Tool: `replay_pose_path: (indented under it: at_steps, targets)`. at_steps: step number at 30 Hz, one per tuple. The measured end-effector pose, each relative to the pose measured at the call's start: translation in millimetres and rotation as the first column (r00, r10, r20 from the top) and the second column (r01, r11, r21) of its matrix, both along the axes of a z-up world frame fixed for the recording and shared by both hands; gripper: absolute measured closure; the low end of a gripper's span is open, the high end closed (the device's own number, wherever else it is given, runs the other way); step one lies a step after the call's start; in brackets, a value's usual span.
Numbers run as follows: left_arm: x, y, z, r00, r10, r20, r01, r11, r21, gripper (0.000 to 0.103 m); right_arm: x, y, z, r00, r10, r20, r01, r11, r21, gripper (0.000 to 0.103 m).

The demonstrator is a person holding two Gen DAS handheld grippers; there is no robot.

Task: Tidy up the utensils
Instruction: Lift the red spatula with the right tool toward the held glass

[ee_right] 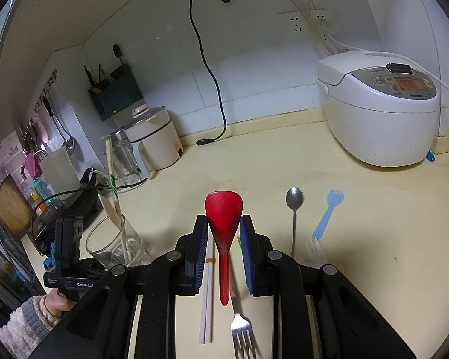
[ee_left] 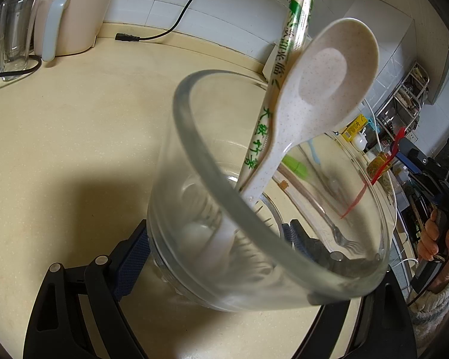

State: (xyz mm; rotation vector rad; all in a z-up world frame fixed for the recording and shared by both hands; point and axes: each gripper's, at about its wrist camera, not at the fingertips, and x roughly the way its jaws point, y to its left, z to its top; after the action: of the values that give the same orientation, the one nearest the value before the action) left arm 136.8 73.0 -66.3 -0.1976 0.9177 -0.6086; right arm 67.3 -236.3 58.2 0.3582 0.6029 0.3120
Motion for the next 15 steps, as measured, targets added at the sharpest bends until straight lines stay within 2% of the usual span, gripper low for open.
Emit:
replay_pose_path:
  at_steps: [15]
  targets:
    - [0, 0, 0, 1.000, 0.000, 0.000, 0.000, 1.000, -0.001, 0.013, -7, 10, 14, 0.999, 0.031, 0.031, -0.031, 0.999, -0.007, 0.081]
